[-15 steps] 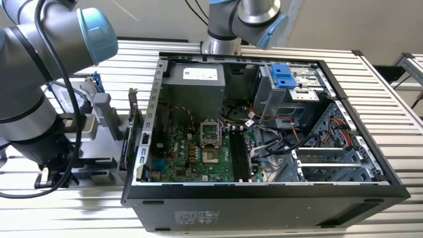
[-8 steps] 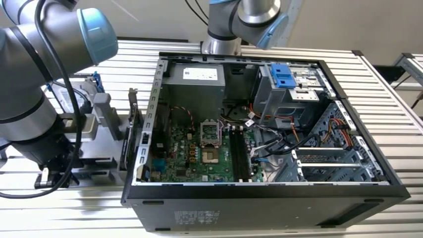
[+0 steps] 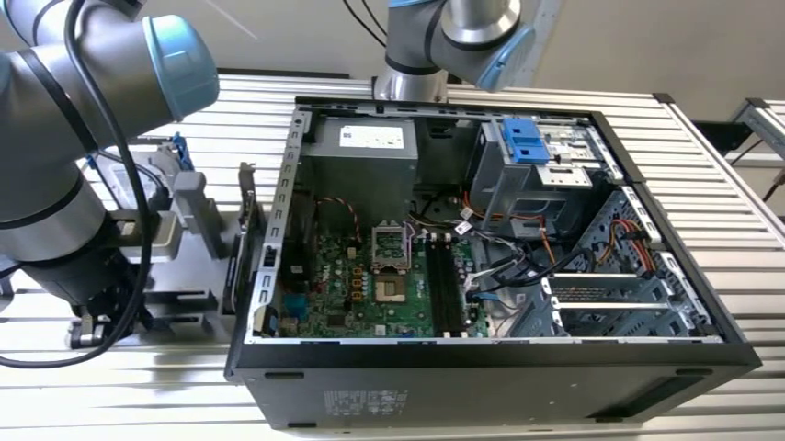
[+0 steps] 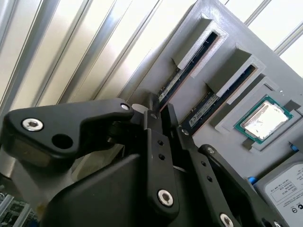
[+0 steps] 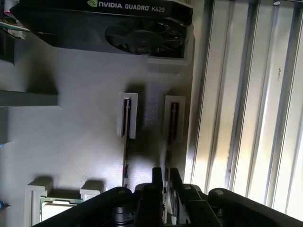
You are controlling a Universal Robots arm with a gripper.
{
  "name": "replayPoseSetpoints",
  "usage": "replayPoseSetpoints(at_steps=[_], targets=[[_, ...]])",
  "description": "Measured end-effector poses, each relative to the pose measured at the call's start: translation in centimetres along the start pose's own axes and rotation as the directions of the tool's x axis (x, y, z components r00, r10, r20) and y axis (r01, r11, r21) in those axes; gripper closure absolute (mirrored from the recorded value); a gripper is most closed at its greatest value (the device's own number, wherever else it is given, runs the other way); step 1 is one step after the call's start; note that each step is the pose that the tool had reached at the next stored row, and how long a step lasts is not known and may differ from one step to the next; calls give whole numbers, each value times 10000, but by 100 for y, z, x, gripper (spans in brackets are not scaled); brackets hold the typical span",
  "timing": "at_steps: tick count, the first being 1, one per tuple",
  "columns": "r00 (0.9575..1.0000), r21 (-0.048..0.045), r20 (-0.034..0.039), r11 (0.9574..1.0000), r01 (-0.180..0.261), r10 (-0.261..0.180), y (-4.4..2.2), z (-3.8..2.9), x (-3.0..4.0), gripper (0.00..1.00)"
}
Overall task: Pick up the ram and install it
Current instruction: 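Pick up the ram and move it above insertion slot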
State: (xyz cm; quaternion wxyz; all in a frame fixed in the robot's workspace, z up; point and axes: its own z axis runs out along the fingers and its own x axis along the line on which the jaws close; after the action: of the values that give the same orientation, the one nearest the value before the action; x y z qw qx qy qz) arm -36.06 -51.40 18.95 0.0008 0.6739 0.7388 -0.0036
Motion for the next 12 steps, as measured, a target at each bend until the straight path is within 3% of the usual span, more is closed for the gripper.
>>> replayPoseSetpoints(at_steps=[12], targets=[[10000, 1, 2, 10000, 0, 0, 0, 3, 0, 100]])
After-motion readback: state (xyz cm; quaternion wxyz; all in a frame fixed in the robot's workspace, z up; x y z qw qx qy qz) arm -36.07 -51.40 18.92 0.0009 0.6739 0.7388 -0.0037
